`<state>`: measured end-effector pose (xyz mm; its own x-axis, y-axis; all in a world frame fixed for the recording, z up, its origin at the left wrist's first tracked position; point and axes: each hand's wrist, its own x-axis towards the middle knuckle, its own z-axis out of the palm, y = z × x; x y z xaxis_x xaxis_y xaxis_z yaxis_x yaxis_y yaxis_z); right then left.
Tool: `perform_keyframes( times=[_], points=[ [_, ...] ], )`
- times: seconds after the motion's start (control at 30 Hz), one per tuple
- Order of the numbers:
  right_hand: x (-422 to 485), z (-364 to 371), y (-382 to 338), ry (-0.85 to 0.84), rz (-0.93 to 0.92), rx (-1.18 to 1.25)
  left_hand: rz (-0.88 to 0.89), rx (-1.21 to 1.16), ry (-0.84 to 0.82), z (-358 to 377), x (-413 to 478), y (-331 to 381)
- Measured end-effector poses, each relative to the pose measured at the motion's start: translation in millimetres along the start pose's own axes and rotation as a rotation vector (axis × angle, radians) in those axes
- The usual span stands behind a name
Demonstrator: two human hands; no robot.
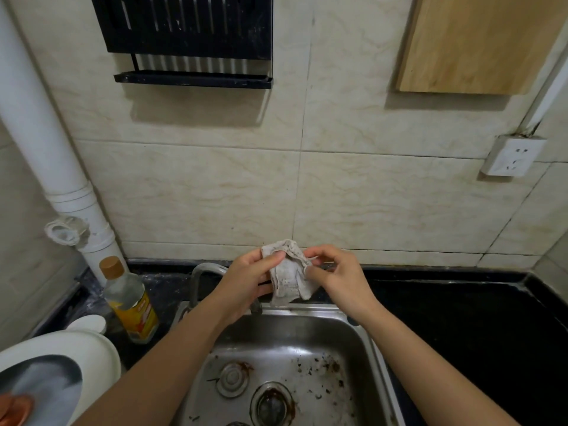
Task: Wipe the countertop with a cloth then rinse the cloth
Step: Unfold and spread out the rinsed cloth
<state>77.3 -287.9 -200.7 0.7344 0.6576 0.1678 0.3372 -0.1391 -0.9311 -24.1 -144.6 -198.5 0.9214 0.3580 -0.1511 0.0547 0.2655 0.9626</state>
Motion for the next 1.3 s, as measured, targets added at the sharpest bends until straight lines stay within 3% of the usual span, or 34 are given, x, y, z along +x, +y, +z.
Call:
perform_keyframes(
  times=[0.13,0.3,0.37,0.47,0.53,0.7,0.87,0.97,1.13,1.2,1.3],
  points=[
    [-2,3,-3,-0.032,-0.057,0.028,0.026,0.039,-0.014,2,-3,0],
    [0,3,-7,-0.045,0.059,0.201,0.028,0.187,-0.149,1,-10,-1],
    [3,-1,-5,-0.089,0.209,0.376,0.019,0.168,-0.196,1,-12,2],
    [6,-11,-3,-0.181,0.390,0.914,-0.007,0.039,-0.154,-2,-12,8],
    [8,-10,-4,-0.188,0.451,1.038,-0.004,-0.057,-0.108,-1,-9,9],
    [8,2,-5,-0.048,0.402,0.465,0.028,-0.102,-0.009,6,-4,10],
    [6,6,-11,-0.093,0.264,0.257,0.118,0.259,0.027,-4,-8,15],
    [9,7,-10,-0.076,0.245,0.320,0.156,0.329,0.038,-9,-11,19],
    [15,1,-8,-0.201,0.201,0.231,0.099,0.107,0.177,-19,-16,21],
    [18,-5,-9,-0.232,0.261,0.320,0.075,-0.052,0.275,-25,-19,25],
    [26,-15,0,-0.112,0.340,0.590,0.107,-0.215,0.364,-36,-25,34]
  ],
)
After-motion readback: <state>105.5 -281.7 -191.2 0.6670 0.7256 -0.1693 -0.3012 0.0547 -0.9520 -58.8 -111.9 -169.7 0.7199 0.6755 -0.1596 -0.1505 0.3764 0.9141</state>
